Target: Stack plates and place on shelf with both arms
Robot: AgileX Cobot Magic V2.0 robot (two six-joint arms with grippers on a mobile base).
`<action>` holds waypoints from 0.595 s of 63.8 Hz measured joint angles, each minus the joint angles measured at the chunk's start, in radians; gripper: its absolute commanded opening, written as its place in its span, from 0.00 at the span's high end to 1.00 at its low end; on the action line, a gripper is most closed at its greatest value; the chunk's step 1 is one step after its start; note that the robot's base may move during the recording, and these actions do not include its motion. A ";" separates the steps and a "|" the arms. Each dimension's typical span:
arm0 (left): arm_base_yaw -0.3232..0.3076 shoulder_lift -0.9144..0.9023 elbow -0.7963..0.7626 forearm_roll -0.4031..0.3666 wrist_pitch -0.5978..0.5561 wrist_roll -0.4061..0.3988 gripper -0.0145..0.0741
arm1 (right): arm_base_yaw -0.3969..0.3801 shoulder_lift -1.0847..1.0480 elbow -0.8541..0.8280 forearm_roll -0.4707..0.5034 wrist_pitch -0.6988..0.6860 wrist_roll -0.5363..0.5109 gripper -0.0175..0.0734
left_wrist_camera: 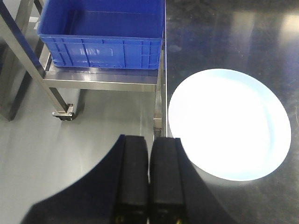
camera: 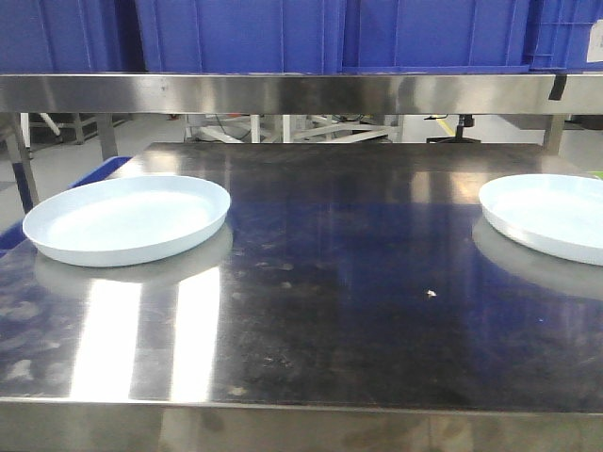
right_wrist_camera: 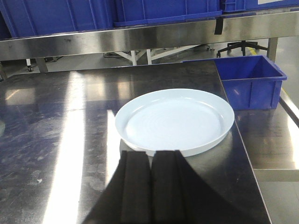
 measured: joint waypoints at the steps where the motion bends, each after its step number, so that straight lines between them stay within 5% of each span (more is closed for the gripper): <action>1: 0.000 0.000 0.000 0.000 0.000 0.000 0.74 | 0.000 0.000 0.000 0.000 0.000 0.000 0.79; 38: 0.000 0.000 0.000 -0.002 0.004 0.000 0.74 | 0.000 0.000 -0.004 0.007 -0.084 0.019 0.79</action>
